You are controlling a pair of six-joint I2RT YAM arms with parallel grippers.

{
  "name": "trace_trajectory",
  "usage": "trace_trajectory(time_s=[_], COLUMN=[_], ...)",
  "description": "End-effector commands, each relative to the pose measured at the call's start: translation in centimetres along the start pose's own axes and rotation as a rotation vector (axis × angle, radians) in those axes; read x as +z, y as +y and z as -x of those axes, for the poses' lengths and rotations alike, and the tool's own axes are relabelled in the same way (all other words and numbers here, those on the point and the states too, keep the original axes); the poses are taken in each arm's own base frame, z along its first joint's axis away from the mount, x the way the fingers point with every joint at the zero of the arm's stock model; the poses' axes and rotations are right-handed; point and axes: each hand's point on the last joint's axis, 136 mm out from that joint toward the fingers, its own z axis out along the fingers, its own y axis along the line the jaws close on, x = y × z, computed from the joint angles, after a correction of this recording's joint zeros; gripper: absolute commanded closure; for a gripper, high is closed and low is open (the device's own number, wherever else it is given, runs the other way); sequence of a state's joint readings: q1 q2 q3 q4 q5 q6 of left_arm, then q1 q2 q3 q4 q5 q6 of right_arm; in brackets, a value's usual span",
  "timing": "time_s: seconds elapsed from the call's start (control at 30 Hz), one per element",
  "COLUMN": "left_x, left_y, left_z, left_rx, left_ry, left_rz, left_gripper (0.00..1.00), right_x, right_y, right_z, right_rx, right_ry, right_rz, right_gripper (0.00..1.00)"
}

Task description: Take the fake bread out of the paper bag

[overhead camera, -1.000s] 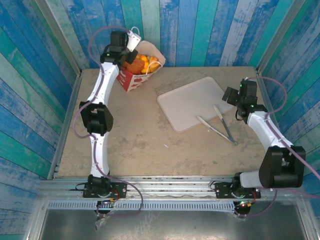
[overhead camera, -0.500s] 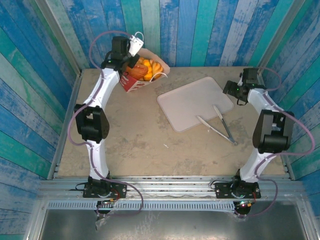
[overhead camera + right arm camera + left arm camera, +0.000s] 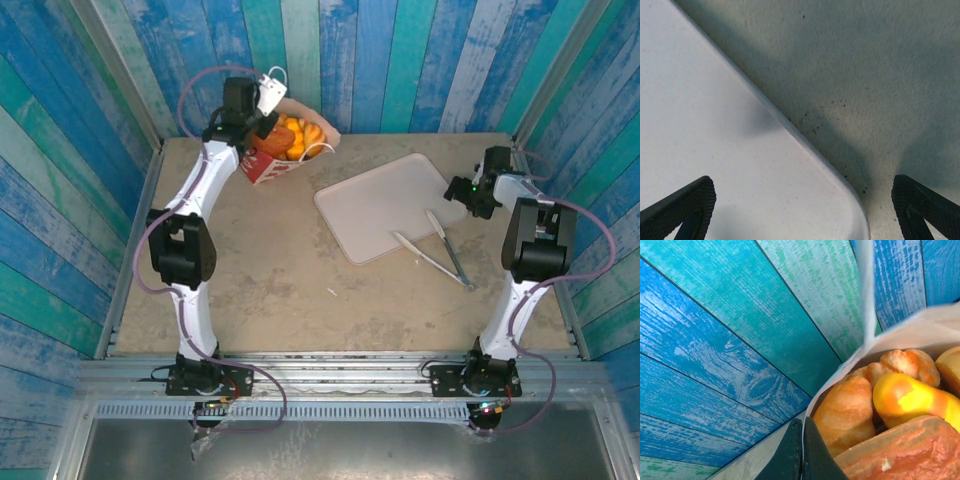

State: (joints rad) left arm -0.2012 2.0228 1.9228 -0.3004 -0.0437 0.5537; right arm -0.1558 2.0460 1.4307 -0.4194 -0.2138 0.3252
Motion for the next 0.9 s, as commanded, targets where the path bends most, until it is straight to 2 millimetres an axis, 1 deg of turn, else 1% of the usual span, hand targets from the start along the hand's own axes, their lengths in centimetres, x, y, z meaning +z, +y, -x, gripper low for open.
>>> trace_trajectory(time_s=[0.0, 0.13, 0.33, 0.47, 0.63, 0.73, 0.87], left_x=[-5.5, -6.1, -6.7, -6.9, -7.3, -7.4, -7.6], left_y=[3.1, 2.9, 2.7, 2.5, 2.2, 2.1, 1.9], left_z=[6.0, 6.4, 6.1, 5.7, 5.2, 4.8, 4.2], left_rx=[0.003, -0.001, -0.001, -0.007, -0.018, -0.026, -0.039], left_ry=[-0.189, -0.227, -0.251, -0.256, -0.258, -0.255, -0.255], left_rz=[0.077, 0.073, 0.083, 0.088, 0.085, 0.092, 0.093], left_gripper=[1.00, 1.00, 1.00, 1.00, 1.00, 1.00, 1.00], right_x=[0.4, 0.7, 0.6, 0.7, 0.5, 0.4, -0.2], right_y=[0.1, 0.2, 0.8, 1.7, 3.6, 4.8, 5.6], right_z=[-1.3, -2.5, -4.4, -5.5, -6.6, -7.1, -7.3], right_rx=[0.020, 0.048, 0.080, 0.079, 0.077, 0.071, 0.079], right_ry=[0.046, 0.070, 0.079, 0.084, 0.078, 0.072, 0.063], right_rz=[0.032, 0.052, 0.077, 0.076, 0.085, 0.085, 0.080], right_gripper=[0.07, 0.09, 0.10, 0.11, 0.11, 0.11, 0.11])
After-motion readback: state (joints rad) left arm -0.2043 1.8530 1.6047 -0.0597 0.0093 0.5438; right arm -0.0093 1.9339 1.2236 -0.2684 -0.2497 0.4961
